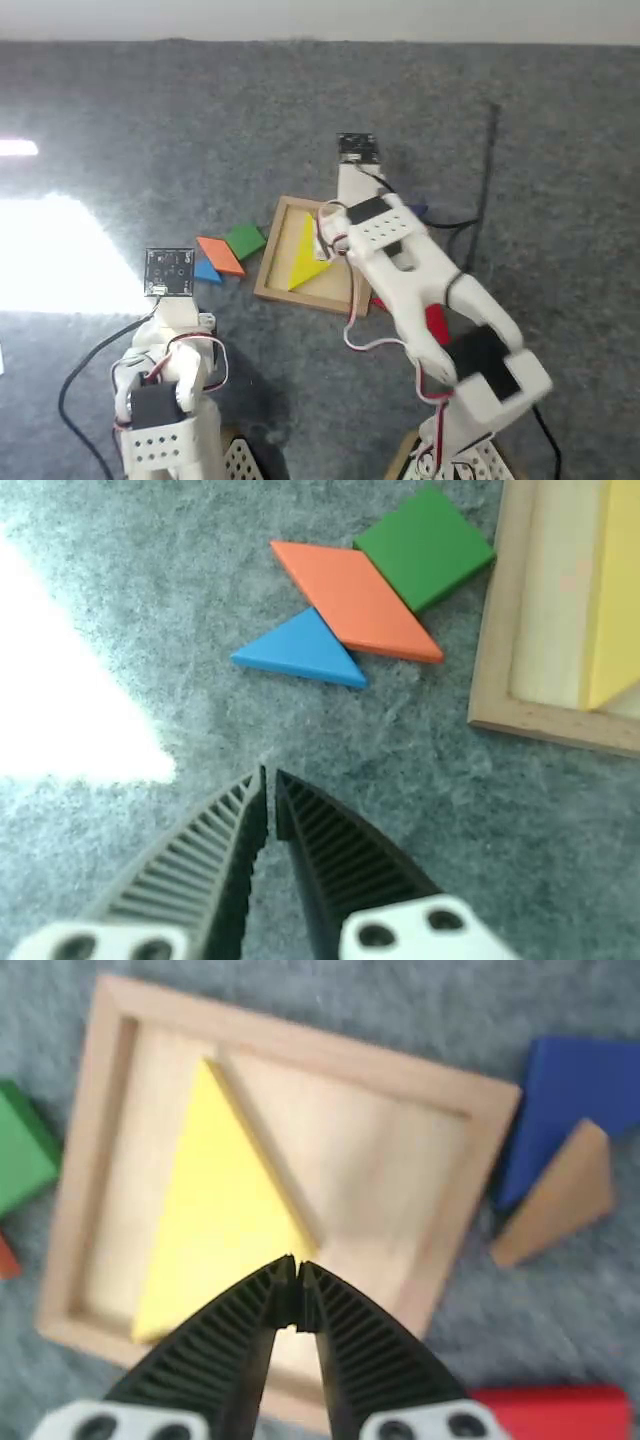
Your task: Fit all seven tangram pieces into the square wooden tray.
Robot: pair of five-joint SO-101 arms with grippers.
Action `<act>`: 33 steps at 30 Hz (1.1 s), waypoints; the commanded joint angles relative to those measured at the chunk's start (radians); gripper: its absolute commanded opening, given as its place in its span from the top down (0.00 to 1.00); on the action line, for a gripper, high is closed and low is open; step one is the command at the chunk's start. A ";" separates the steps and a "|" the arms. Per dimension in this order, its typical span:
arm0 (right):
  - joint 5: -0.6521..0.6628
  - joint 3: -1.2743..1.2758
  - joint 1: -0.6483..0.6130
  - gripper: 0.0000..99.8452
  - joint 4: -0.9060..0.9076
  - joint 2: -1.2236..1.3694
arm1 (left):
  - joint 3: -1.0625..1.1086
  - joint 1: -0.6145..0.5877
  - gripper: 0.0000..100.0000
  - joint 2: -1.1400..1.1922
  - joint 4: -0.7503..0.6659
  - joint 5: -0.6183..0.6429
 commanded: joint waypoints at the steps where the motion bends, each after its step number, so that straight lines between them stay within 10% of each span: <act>1: 0.091 0.124 0.018 0.99 0.013 -0.148 | -0.013 -0.006 0.99 -0.018 0.003 0.002; 19: 0.229 0.342 0.280 0.99 -0.151 -0.209 | -0.013 -0.006 0.99 -0.018 0.003 0.002; 33: 0.232 0.241 0.147 0.99 -0.286 -0.219 | -0.013 -0.006 0.99 -0.018 0.003 0.002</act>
